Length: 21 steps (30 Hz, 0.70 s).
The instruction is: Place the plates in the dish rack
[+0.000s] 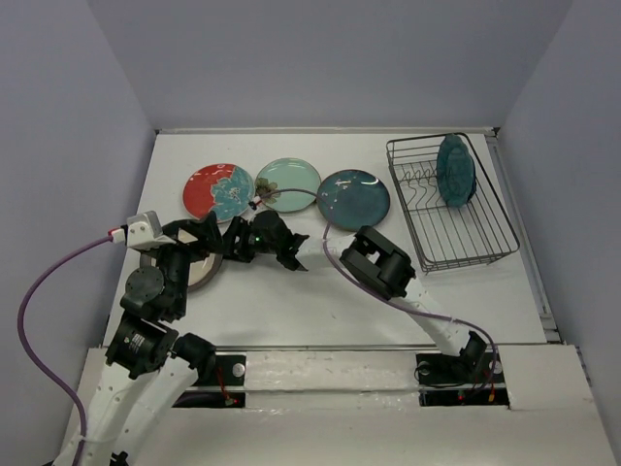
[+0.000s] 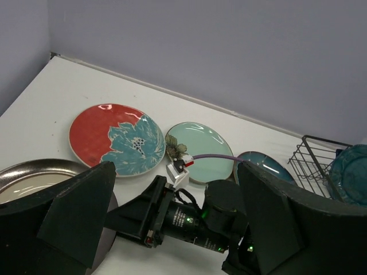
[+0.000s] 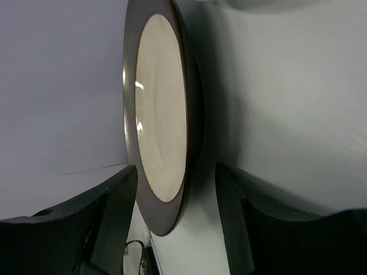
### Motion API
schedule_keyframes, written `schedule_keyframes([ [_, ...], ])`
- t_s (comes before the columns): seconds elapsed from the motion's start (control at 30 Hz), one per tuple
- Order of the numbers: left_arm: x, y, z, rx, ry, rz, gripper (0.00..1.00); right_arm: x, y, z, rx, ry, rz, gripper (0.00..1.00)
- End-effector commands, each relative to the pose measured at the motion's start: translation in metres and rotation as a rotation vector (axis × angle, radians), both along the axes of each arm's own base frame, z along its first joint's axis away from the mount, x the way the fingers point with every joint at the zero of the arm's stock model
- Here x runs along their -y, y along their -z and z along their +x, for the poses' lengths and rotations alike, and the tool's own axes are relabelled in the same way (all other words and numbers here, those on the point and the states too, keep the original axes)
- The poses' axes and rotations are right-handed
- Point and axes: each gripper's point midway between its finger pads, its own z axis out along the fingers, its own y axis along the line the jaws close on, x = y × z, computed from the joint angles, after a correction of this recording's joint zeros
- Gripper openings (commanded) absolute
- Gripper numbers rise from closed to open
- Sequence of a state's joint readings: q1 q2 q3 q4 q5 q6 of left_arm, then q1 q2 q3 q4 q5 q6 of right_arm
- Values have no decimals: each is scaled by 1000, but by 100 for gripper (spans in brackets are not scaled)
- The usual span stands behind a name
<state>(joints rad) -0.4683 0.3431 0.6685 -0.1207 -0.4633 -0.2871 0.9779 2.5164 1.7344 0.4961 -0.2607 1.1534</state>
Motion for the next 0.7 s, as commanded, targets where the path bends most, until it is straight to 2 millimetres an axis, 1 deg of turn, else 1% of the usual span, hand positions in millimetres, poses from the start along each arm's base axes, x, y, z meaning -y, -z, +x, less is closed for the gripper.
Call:
schedule_keyframes([
  [0.0,-2,-20,-1,66,-5,-35,99,-18,18,-5,-63,-12,-3,61],
  [0.03,-2,-21,-2,68,-3,-36,99,-22,22,-4,-70,-25,-17,60],
  [0.07,-1,-21,-2,69,1,-36,99,-20,33,-6,-79,-27,-48,59],
  [0.1,-1,-20,-1,66,0,-35,99,-23,27,-3,-63,-29,-40,59],
  [0.13,-1,-20,-1,66,0,-35,99,-23,28,-3,-60,-29,-47,59],
  [0.2,-1,-20,-2,66,1,-34,99,-23,28,-2,-51,-25,-55,48],
  [0.23,-1,-21,-2,69,1,-35,99,-25,23,0,-34,-28,-53,43],
  [0.27,-1,-21,-2,69,6,-35,99,-25,30,0,-41,-32,-70,37],
  [0.3,-1,-21,-2,69,6,-34,99,-26,30,-1,-37,-41,-69,32],
  [0.33,-1,-22,-3,72,6,-35,99,-29,25,0,-32,-47,-61,19],
  [0.37,-1,-21,-3,72,6,-34,99,-28,28,-1,-41,-52,-71,13],
  [0.4,-1,-21,-3,72,7,-32,99,-27,24,-2,-39,-50,-69,7],
  [0.43,-1,-21,-3,72,7,-32,99,-26,21,-2,-29,-50,-69,7],
  [0.47,-1,-22,-3,73,11,-29,99,-20,26,-4,-30,-45,-79,7],
  [0.5,0,-22,-4,75,17,-26,99,-17,22,-6,-21,-46,-73,7],
  [0.53,1,-23,-5,78,20,-25,99,-15,-4,-7,3,-43,-39,7],
  [0.57,1,-23,-5,78,23,-25,99,-12,-19,-7,35,-38,-5,7],
  [0.6,0,-24,-5,82,21,-25,99,1,-9,-12,32,-20,-37,7],
  [0.63,0,-24,-6,85,20,-27,99,3,-49,-17,104,-22,12,7],
  [0.67,-1,-24,-6,86,18,-26,99,10,-60,-14,136,10,10,7],
])
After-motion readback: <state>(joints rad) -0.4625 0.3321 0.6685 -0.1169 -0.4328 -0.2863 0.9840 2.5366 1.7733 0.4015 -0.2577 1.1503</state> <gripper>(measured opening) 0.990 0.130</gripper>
